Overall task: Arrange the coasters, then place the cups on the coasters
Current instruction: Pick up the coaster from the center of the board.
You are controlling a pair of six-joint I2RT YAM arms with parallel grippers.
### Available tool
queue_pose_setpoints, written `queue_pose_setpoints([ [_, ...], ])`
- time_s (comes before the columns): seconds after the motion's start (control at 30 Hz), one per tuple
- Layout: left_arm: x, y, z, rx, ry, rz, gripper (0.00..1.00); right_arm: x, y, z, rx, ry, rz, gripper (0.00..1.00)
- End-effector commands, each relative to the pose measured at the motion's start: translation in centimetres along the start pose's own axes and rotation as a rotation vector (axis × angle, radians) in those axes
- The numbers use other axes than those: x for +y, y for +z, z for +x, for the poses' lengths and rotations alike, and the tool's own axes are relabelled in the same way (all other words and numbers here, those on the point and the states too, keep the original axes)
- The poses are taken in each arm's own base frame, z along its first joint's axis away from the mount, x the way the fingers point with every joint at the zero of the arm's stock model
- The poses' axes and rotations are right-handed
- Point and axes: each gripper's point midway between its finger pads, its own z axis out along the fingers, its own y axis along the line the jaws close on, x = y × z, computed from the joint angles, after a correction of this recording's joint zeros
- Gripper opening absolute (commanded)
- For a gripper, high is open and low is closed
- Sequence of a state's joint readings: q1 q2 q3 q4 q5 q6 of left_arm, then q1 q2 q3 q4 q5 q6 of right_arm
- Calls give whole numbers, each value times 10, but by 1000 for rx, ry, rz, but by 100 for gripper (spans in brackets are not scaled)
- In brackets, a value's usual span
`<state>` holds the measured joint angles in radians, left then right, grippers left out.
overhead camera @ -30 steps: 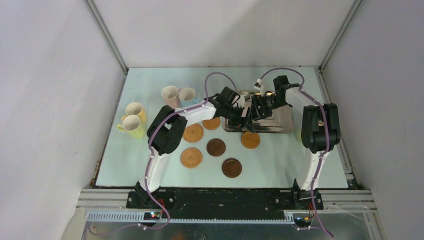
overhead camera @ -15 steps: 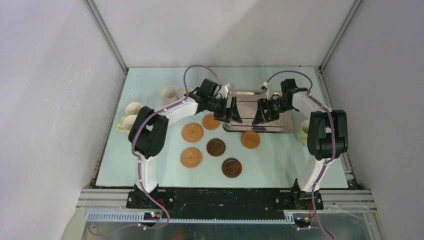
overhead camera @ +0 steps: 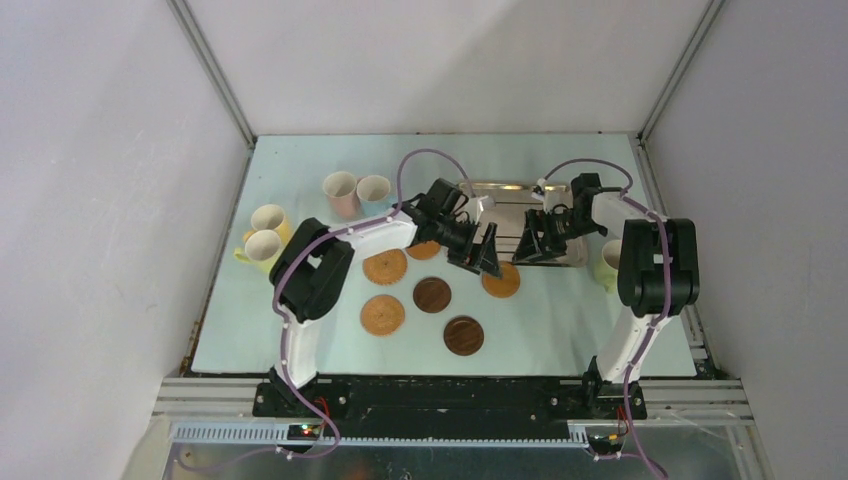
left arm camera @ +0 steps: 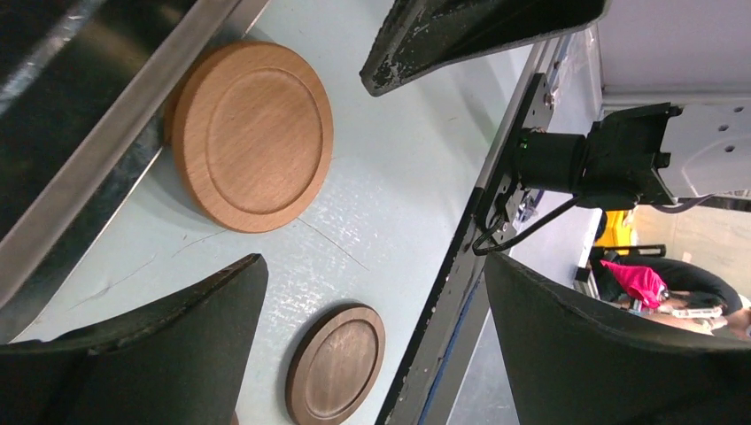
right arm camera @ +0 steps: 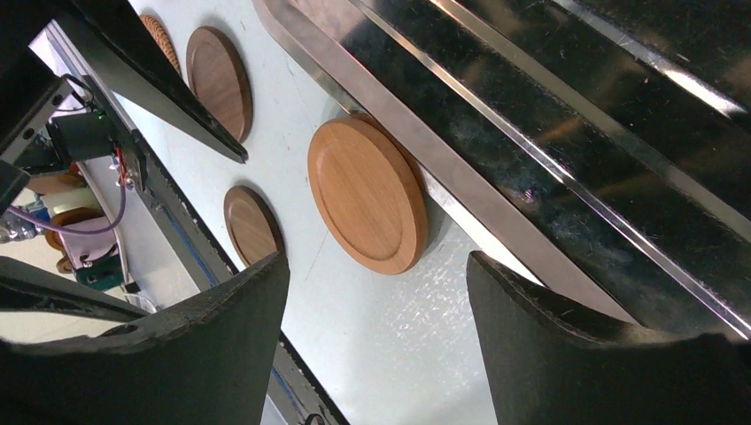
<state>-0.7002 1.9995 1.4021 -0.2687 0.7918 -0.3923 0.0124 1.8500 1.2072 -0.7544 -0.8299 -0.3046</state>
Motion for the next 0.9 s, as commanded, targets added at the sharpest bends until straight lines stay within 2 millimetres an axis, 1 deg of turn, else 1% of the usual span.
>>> queue_pose_setpoints([
  [0.0,-9,12,3,21,16,55,100,-2,6,9,25,30,-37,77],
  [0.2,-9,27,16,62,4,68,100,-8,16,16,54,63,-63,77],
  [0.4,-1,38,29,94,-17,65,100,-7,19,17,55,71,-82,77],
  [0.67,6,45,35,107,-30,54,100,-6,21,16,57,97,-84,76],
  [0.87,5,46,36,105,-33,55,100,-2,27,18,75,100,-86,76],
])
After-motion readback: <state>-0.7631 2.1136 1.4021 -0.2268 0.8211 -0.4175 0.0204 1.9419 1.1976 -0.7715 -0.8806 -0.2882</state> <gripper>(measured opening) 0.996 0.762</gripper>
